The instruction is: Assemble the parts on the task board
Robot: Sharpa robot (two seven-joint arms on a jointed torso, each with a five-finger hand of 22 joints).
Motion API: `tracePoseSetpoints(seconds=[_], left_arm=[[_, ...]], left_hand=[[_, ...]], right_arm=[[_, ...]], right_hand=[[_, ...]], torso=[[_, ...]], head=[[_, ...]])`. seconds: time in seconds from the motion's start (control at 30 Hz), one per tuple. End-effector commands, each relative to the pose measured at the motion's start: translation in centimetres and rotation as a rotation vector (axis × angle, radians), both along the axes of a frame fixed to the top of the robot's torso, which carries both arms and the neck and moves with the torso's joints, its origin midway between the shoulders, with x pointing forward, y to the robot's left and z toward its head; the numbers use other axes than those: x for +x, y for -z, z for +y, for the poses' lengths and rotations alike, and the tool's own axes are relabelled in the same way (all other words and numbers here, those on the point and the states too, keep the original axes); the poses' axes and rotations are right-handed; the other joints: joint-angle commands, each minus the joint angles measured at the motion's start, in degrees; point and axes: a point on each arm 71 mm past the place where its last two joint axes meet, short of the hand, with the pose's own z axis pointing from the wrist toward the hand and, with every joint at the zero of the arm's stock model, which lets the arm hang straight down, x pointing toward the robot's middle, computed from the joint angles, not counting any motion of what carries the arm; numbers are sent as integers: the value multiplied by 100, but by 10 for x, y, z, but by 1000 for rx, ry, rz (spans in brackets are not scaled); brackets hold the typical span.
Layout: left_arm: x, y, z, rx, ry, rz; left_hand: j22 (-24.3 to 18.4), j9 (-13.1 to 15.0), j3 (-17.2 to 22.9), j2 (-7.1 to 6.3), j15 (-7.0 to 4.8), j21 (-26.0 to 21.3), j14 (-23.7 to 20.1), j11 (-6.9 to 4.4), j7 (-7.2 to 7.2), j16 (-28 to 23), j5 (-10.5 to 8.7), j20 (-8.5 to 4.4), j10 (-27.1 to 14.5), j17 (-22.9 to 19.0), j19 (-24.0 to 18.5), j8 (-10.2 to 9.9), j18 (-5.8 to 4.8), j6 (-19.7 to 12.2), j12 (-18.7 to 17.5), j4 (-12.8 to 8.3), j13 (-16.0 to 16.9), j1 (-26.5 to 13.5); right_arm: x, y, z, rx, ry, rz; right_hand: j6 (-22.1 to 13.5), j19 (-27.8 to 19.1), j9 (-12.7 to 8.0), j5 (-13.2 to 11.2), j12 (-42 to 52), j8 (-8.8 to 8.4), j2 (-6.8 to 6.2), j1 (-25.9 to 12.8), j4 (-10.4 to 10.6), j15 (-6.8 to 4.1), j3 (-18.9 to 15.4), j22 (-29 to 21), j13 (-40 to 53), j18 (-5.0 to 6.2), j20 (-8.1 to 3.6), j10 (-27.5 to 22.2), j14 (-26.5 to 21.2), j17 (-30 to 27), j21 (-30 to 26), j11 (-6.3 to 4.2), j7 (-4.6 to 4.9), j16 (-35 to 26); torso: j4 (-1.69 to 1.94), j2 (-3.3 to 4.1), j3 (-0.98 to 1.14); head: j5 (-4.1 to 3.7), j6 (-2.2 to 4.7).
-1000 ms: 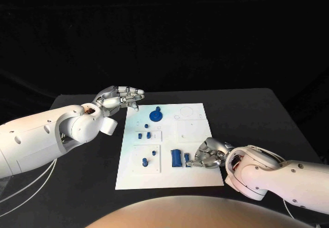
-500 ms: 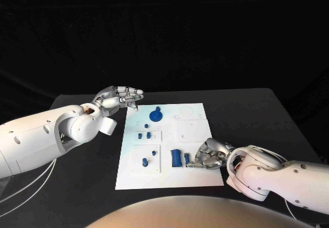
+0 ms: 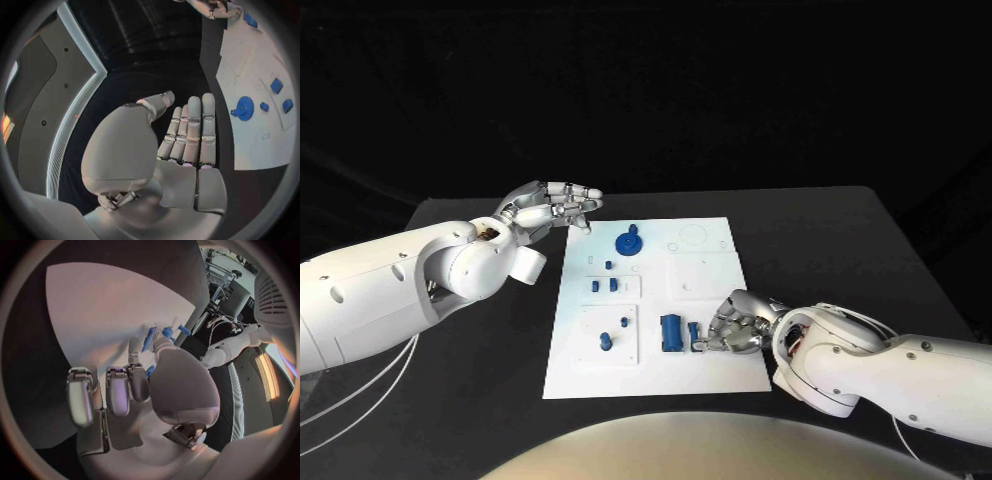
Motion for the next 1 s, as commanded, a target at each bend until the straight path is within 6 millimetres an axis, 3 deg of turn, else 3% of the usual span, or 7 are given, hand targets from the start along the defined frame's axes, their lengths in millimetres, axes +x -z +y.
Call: tracePoseSetpoints(seconds=[0.03,0.4,0.73,0.9,0.93,0.97,1.0], left_arm=[[-1,-1,-2,-8,16,-7],[-1,-1,-2,-7,13,-8],[2,1,3,-42,-37,-11],[3,7,10,-86,-108,-28],[3,7,11,-94,-123,-32],[5,9,13,-106,-149,-40],[6,10,15,-114,-168,-46]], left_hand=[[-8,-5,19,27,0,-22,-28,5,93,3,10,15,-32,-8,37,39,80,-32,23,25,-8,-10],[-8,-5,19,27,0,-22,-28,5,93,3,10,15,-32,-8,37,39,80,-32,23,25,-8,-10],[-19,-12,-1,22,8,-46,-39,3,90,-1,-2,24,-10,-18,24,34,76,-53,59,75,-5,-72],[-372,11,-53,-15,72,-726,-539,-19,28,-693,-21,112,184,-318,-495,114,35,-7,101,279,-27,-232],[-468,18,-55,-22,92,-899,-595,-12,27,-856,-24,142,207,-385,-597,133,25,5,63,309,-39,-242],[-735,30,-43,-18,131,-1341,-560,8,38,-1247,-33,220,279,-537,-744,164,37,-5,-91,380,-54,-238],[-988,42,-19,-47,156,-1747,-567,25,25,-1690,-35,311,373,-688,-857,191,27,-10,-276,434,-60,-233]], right_arm=[[1,1,0,-22,-8,-11],[1,-6,-1,21,2,-38],[45,-44,-10,360,36,-239],[92,-59,-26,539,121,-317],[100,-60,-29,567,140,-321],[113,-61,-33,615,177,-324],[123,-60,-37,650,207,-324]], right_hand=[[-45,517,-5,23,-4,4,-15,50,4,-22,-13,1446,1038,-34,-31,380,469,823,10,-33,-3,22],[-43,512,-12,11,-9,3,-13,24,29,-21,-49,1443,1036,-31,-31,379,467,814,0,-29,2,19],[-510,95,-123,14,-671,-251,133,377,-24,119,-109,1165,748,168,83,141,345,281,-934,144,200,-243],[-914,-1086,-173,7,-3216,-394,181,998,-83,295,13,386,-498,606,241,-1009,-262,-1305,-3358,318,406,-1271],[-1091,-1561,-219,21,-4194,-468,219,1120,-91,344,81,78,-996,745,281,-1545,-608,-1976,-4250,389,475,-1760],[-1380,-2505,-363,27,-5071,-584,239,1327,-12,540,262,-595,-1665,894,444,-2220,-1700,-3548,-5820,585,652,-3188],[-1470,-2703,-453,29,-5419,-617,223,1404,23,629,379,-851,-2084,896,538,-2403,-1970,-3715,-6158,665,725,-3569]], torso=[[-2,-1,6],[-22,-23,-8],[-22,-120,-70],[-30,-199,-80],[-31,-224,-83],[-27,-262,-86],[-25,-281,-88]], head=[[9,1],[10,1],[3,1],[24,1],[21,1],[8,20],[5,89]])
